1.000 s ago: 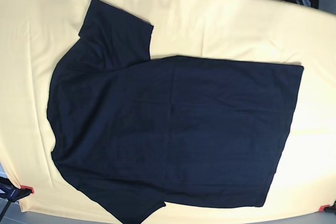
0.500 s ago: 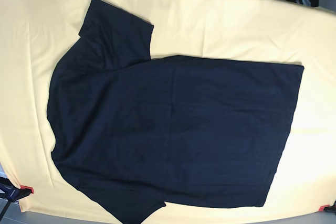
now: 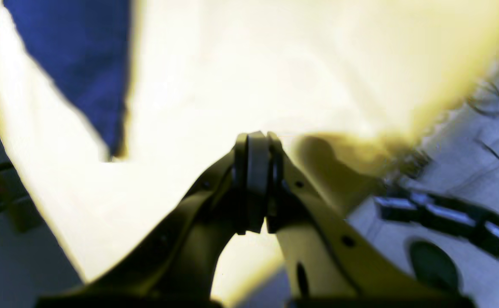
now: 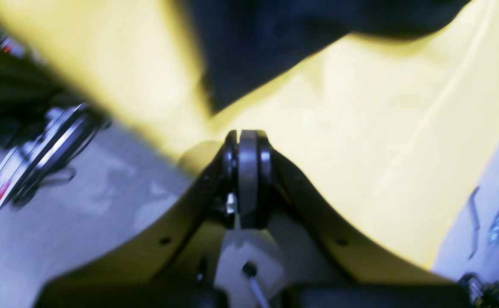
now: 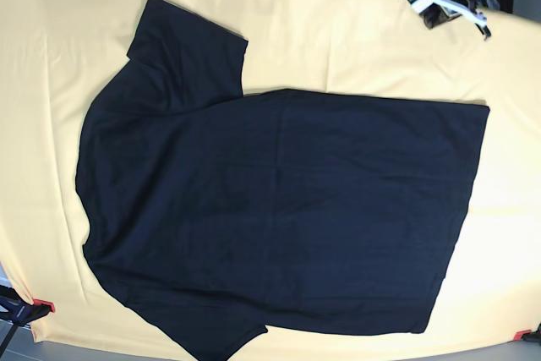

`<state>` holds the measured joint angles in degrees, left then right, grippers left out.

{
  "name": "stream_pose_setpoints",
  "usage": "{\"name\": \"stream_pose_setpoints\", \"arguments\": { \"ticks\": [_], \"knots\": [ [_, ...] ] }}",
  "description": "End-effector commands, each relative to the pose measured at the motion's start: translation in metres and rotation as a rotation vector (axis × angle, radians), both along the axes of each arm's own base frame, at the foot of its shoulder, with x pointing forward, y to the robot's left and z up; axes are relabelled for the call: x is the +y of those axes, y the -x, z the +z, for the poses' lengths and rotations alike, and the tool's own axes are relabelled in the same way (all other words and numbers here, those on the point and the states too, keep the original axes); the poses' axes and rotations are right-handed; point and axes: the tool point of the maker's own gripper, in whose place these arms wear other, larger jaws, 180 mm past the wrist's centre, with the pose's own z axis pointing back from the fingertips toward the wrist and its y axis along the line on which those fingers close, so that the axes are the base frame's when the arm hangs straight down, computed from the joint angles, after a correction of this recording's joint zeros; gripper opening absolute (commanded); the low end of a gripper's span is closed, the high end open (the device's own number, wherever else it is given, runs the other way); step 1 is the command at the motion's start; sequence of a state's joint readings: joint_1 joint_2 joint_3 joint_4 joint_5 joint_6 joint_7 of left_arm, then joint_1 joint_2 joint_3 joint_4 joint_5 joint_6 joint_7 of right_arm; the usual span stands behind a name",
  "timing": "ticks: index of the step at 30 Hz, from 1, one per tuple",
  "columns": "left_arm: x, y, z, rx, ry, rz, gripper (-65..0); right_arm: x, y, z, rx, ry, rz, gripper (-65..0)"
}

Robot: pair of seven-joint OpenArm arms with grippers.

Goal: Fold the T-shirt properly
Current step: 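Move both grippers down to the shirt's shoulder and hem corners and grasp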

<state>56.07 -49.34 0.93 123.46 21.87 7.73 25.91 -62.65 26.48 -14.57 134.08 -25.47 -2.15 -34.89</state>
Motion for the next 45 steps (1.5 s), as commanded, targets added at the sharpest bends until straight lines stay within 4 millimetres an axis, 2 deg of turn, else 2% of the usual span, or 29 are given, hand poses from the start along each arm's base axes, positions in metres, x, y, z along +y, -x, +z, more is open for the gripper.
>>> {"name": "stream_pose_setpoints", "arguments": {
  "ticks": [1, 9, 12, 16, 21, 25, 26, 27, 30, 34, 45],
  "knots": [
    [-0.002, -0.013, 0.01, -0.045, 0.013, -0.015, -65.0, 0.003, -0.007, 0.008, -0.038, -0.014, 0.012, -65.0],
    [-0.007, -0.065, 0.035, -0.153, 0.022, -0.148, -65.0, 0.028, -0.058, 0.022, -0.167, -0.111, 0.111, -65.0],
    [0.0, -0.077, 0.031, -0.137, -0.01, -0.239, -65.0, 0.04, -0.073, 0.028, -0.201, -0.172, 0.141, -65.0],
    [0.012, -0.09, 0.02, -0.067, 0.007, -0.34, -65.0, 0.042, -0.089, 0.038, -0.26, -0.176, 0.154, -65.0],
    [0.03, -0.095, 0.01, 0.075, 0.054, -0.451, -65.0, 0.042, -0.089, 0.037, -0.258, -0.176, 0.154, -65.0],
    [0.047, -0.101, 0.01, 0.142, 0.106, -0.466, -34.4, 0.042, -0.089, 0.037, -0.258, -0.179, 0.154, -65.0],
    [0.053, -0.107, 0.012, 0.135, 0.101, -0.454, -29.6, 0.042, -0.089, 0.037, -0.258, -0.178, 0.154, -65.0],
    [0.058, -0.114, 0.015, 0.123, 0.092, -0.441, -27.6, 0.042, -0.089, 0.037, -0.257, -0.178, 0.154, -65.0],
    [0.071, -0.129, 0.021, 0.099, 0.073, -0.41, -27.7, 0.042, -0.089, 0.037, -0.258, -0.179, 0.153, -65.0],
    [0.075, -0.139, 0.025, 0.079, 0.078, -0.403, -27.7, 0.042, -0.089, 0.037, -0.258, -0.179, 0.154, -65.0],
    [0.088, -0.141, -0.008, 0.155, -0.139, -0.53, -27.7, 0.042, -0.089, 0.037, -0.257, -0.178, 0.154, -65.0]
  ]
}}
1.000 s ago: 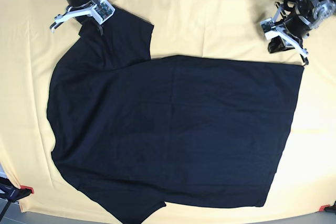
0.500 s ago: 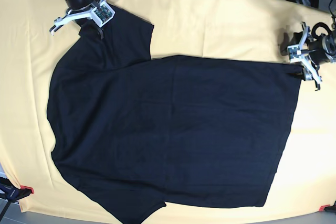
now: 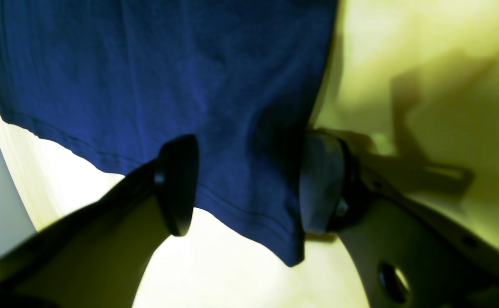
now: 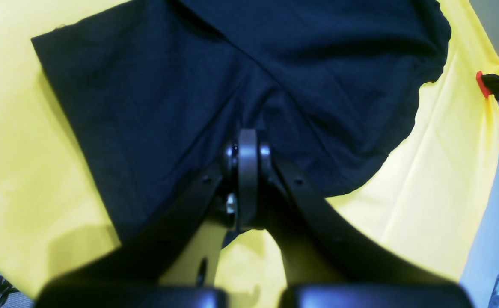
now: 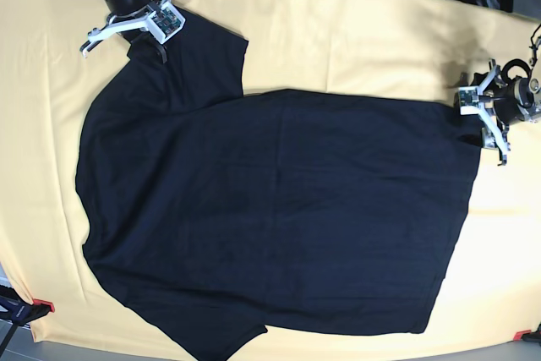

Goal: Fold the T-shirt properly
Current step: 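Move both grippers down to the shirt's shoulder and hem corners and grasp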

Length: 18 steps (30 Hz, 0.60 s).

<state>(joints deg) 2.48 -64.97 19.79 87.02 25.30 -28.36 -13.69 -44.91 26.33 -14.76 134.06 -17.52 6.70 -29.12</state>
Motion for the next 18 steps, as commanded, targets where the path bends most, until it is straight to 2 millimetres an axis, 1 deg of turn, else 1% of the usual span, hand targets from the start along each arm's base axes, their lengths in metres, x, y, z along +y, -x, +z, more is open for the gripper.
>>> {"name": "stream_pose_setpoints", "arguments": {
  "ticks": [1, 6, 10, 13, 15, 18],
  "knots": [
    [0.019, -0.004, 0.002, -0.005, -0.085, 0.0, -27.7, 0.001, -0.002, 0.007, -0.025, -0.007, 0.007, -65.0],
    [0.023, -0.018, 0.006, -0.024, -0.099, 0.002, -27.7, 0.001, -0.002, 0.007, -0.026, -0.007, 0.007, -65.0],
    [0.03, -0.036, 0.019, -0.07, -0.107, 0.022, -28.9, 0.001, -0.002, 0.007, -0.026, -0.007, 0.007, -65.0],
    [0.029, -0.046, 0.028, -0.097, -0.093, 0.031, -29.5, 0.001, -0.002, 0.007, -0.026, -0.008, 0.007, -65.0],
    [0.025, -0.047, 0.03, -0.096, -0.065, 0.044, -29.5, 0.001, -0.002, 0.007, -0.026, -0.007, 0.007, -65.0],
    [0.017, -0.041, 0.023, -0.054, -0.028, 0.051, -29.5, 0.001, -0.002, 0.007, -0.027, -0.008, 0.007, -65.0]
  ]
}}
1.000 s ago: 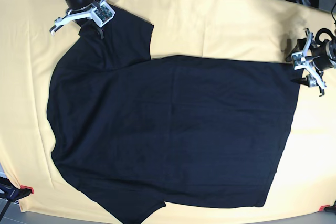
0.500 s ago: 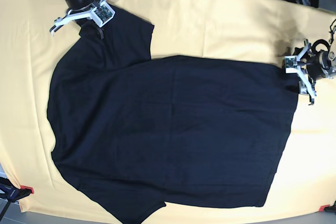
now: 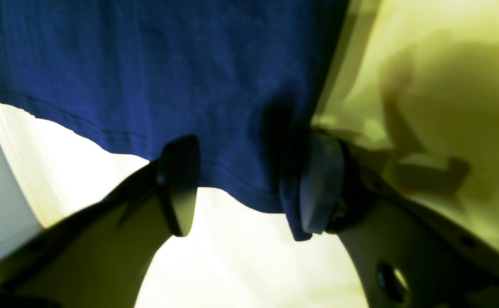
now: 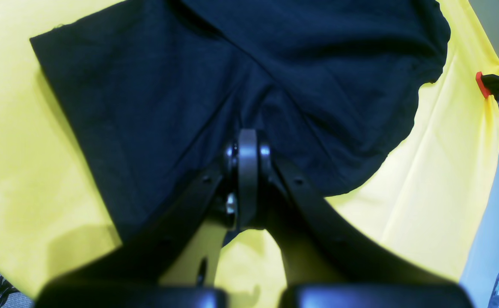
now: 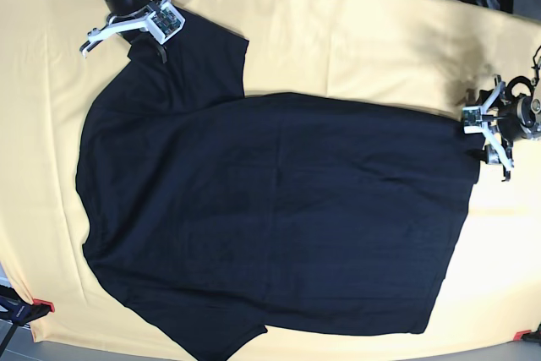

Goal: Fold the T-shirt properly
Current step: 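Move both grippers down to the shirt's shoulder and hem corners and grasp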

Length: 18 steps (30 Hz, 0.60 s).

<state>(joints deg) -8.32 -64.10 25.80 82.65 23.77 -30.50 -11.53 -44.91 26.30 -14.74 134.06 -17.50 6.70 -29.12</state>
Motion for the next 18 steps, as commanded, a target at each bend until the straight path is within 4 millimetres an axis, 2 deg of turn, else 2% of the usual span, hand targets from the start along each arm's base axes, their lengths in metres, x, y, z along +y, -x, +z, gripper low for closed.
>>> {"name": "stream_pose_setpoints", "arguments": {
  "ticks": [1, 7, 9, 12, 18],
  "knots": [
    [0.001, -0.005, 0.01, -0.012, 0.012, 0.002, -29.5, 0.001, -0.002, 0.007, -0.026, -0.007, 0.008, -65.0],
    [-0.019, 0.008, -0.009, 0.042, 0.076, 0.003, -30.2, 0.001, -0.002, 0.007, -0.027, -0.007, 0.007, -65.0],
    [-0.023, 0.008, -0.01, 0.041, 0.085, 0.002, -39.3, 0.001, -0.002, 0.007, -0.026, -0.007, 0.008, -65.0],
    [-0.021, 0.007, -0.012, 0.04, 0.066, 0.013, -64.0, 0.001, -0.002, 0.007, -0.026, -0.007, 0.008, -65.0],
    [-0.02, 0.007, -0.012, 0.039, 0.061, 0.013, -65.0, 0.001, -0.002, 0.007, -0.03, -0.003, 0.007, -65.0]
  ]
}}
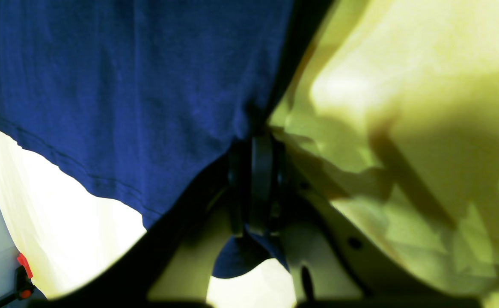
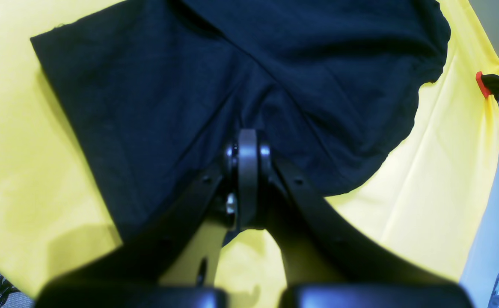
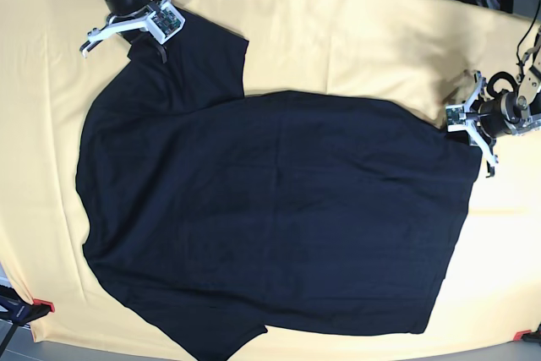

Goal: Fold the T-shirt properly
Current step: 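Move both grippers down to the shirt's shoulder and hem corners and grasp, then lift the shirt with both grippers and drag it toward the robot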

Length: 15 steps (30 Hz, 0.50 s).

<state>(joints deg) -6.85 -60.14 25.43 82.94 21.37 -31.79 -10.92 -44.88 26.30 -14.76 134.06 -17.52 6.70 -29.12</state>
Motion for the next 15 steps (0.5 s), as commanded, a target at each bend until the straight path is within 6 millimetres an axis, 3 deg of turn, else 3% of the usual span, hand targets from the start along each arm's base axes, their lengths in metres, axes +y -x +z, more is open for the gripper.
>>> {"name": "stream_pose_setpoints", "arguments": {
  "ticks": [1, 3, 8, 15],
  "knots": [
    [0.01, -0.002, 0.005, -0.006, -0.038, 0.003, -65.0, 0.0, -0.002, 0.007, -0.031, 0.001, 0.007, -65.0],
    [0.009, -0.002, 0.006, -0.007, -0.039, -0.001, -65.0, -0.001, -0.003, 0.008, -0.033, 0.005, 0.006, -65.0],
    [0.004, -0.001, 0.013, -0.008, -0.042, -0.03, -65.0, -0.008, -0.004, 0.006, -0.014, 0.008, 0.002, -43.4],
    [0.002, -0.001, 0.017, -0.004, -0.015, -0.019, -65.0, -0.015, -0.003, 0.003, 0.046, -0.063, -0.017, -40.6]
  ]
}}
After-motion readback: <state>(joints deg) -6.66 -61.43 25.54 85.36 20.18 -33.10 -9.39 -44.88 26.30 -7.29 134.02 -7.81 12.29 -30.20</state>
